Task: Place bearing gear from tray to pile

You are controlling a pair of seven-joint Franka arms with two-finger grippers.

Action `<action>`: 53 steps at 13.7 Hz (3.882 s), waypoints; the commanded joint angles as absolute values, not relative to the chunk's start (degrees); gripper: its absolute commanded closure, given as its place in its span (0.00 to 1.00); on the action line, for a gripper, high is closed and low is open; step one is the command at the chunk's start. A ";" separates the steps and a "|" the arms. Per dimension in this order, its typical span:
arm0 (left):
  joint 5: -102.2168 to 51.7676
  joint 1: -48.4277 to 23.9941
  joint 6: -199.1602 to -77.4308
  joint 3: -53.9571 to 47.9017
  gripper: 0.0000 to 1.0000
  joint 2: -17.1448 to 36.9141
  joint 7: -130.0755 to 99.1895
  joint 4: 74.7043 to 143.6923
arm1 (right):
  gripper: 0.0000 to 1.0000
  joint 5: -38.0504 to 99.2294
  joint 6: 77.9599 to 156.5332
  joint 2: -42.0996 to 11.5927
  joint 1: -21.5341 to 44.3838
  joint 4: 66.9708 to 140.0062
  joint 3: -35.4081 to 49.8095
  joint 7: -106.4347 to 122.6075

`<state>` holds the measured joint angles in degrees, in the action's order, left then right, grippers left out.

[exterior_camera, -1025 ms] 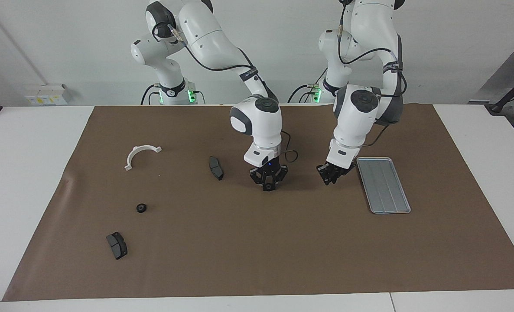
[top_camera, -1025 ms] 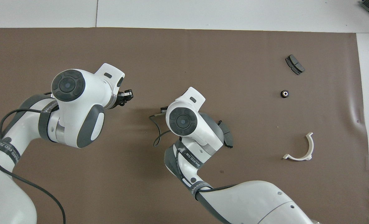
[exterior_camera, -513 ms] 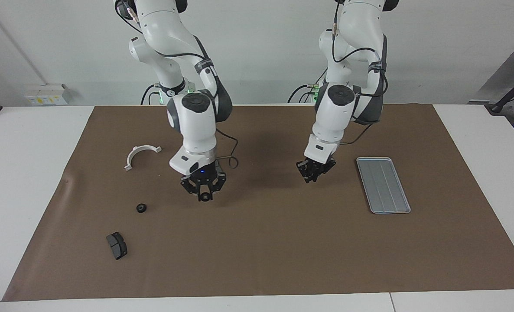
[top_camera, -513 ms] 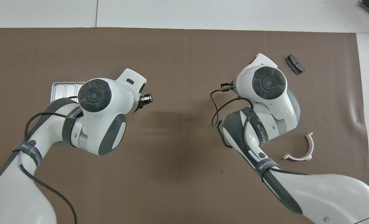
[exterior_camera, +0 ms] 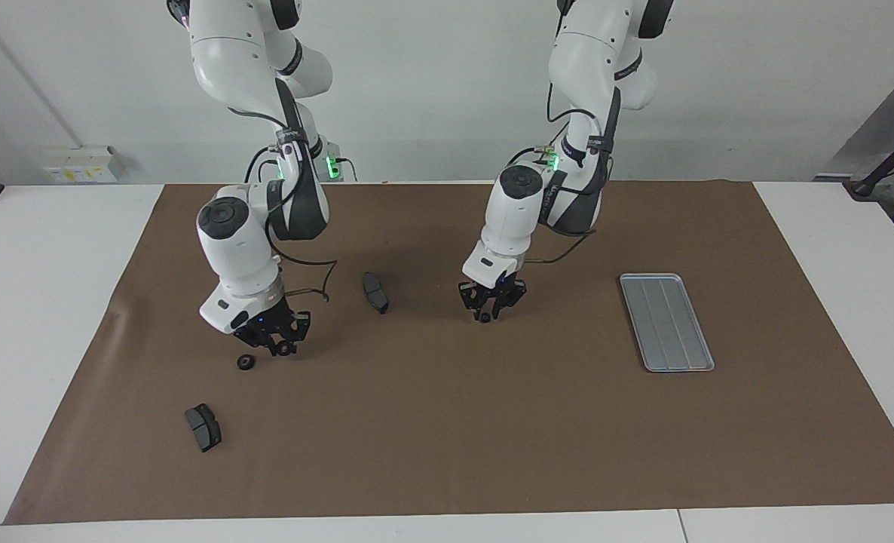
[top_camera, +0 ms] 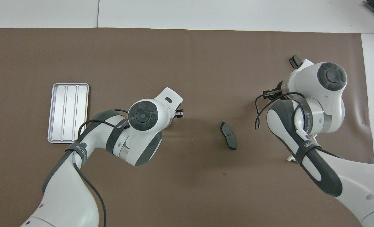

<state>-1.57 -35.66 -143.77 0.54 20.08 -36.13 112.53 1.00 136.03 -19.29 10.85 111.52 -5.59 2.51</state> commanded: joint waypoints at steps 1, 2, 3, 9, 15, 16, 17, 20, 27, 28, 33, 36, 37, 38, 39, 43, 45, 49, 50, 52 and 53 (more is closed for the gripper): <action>-2.20 -36.13 -144.23 1.49 0.00 20.13 -35.77 110.49 | 1.00 2.29 136.67 -17.32 10.37 115.13 -4.48 3.69; -2.37 -35.17 -143.36 1.76 0.00 19.69 -35.86 109.00 | 0.98 2.29 136.67 -16.97 10.46 116.18 -4.48 3.69; -2.46 -33.16 -142.22 2.28 0.00 18.12 -35.77 108.55 | 0.86 2.29 136.67 -16.70 10.46 116.97 -4.48 3.69; -2.29 -13.48 -122.55 2.29 0.00 13.01 -23.26 99.07 | 0.00 2.29 137.02 -15.21 14.14 114.53 -4.31 -10.34; 2.52 -3.25 -101.39 2.29 0.00 13.10 -3.17 87.31 | 0.00 2.29 136.23 -17.66 26.17 106.53 -4.22 -25.47; 4.20 -3.34 -96.55 2.37 0.00 13.10 -2.99 84.75 | 0.00 2.29 136.32 -18.88 28.19 105.57 -4.31 -27.05; 4.13 -3.34 -92.15 2.46 0.00 13.10 -2.90 82.73 | 0.00 1.76 136.41 -21.16 31.00 103.56 -4.31 -29.59; 3.61 -3.43 -84.74 2.11 0.00 11.26 -2.90 81.30 | 0.00 1.23 136.49 -29.07 38.04 95.12 -4.31 -36.55; -0.97 -3.52 -85.77 2.20 0.00 4.92 1.84 86.31 | 0.00 -2.54 139.92 -33.22 43.41 94.74 -4.31 -37.35; -0.97 -3.69 -86.30 2.20 0.00 5.01 1.58 86.05 | 0.06 -2.81 140.01 -33.31 43.68 95.01 -4.31 -37.44; -0.97 -4.13 -87.45 1.93 0.00 4.92 1.93 86.40 | 0.38 -3.51 140.01 -33.49 44.30 95.54 -4.31 -37.44; -0.97 -4.04 -87.19 2.02 0.00 4.75 1.32 86.48 | 0.38 -4.83 142.45 -33.57 44.21 95.89 -4.31 -38.14; -0.97 -4.04 -87.10 2.02 0.00 4.75 1.32 86.48 | 0.38 -5.44 143.69 -33.66 44.12 96.15 -4.31 -38.14; -0.97 -4.04 -87.10 2.11 0.00 4.75 1.32 86.48 | 0.38 -5.54 144.48 -33.75 44.12 96.15 -4.39 -38.14; -0.97 -3.78 -87.10 2.11 0.00 4.75 1.32 86.57 | 0.38 -5.89 144.75 -33.84 44.12 96.24 -4.39 -38.14; -0.88 -3.34 -87.27 2.11 0.00 4.75 1.49 86.48 | 0.38 -7.82 147.74 -33.75 43.68 98.61 -4.39 -38.14; -0.88 -3.34 -87.10 2.11 0.00 4.75 1.32 86.57 | 0.53 -7.82 147.74 -33.75 43.68 98.61 -4.39 -38.14; -0.88 -3.34 -87.19 2.11 0.00 4.75 1.32 86.57 | 0.88 -7.82 147.66 -33.66 43.68 98.44 -4.39 -38.23; -0.88 -3.34 -87.19 2.11 0.00 4.75 1.32 86.57 | 1.00 -7.82 147.40 -33.66 43.68 98.26 -4.39 -38.23; -0.88 -3.34 -87.19 2.11 0.00 4.75 1.32 86.49 | 1.00 -7.73 146.87 -33.66 43.77 97.74 -4.39 -38.58; -0.88 -3.43 -87.19 2.11 0.00 4.75 1.32 86.48 | 1.00 -7.73 146.26 -33.66 43.77 97.21 -4.39 -38.93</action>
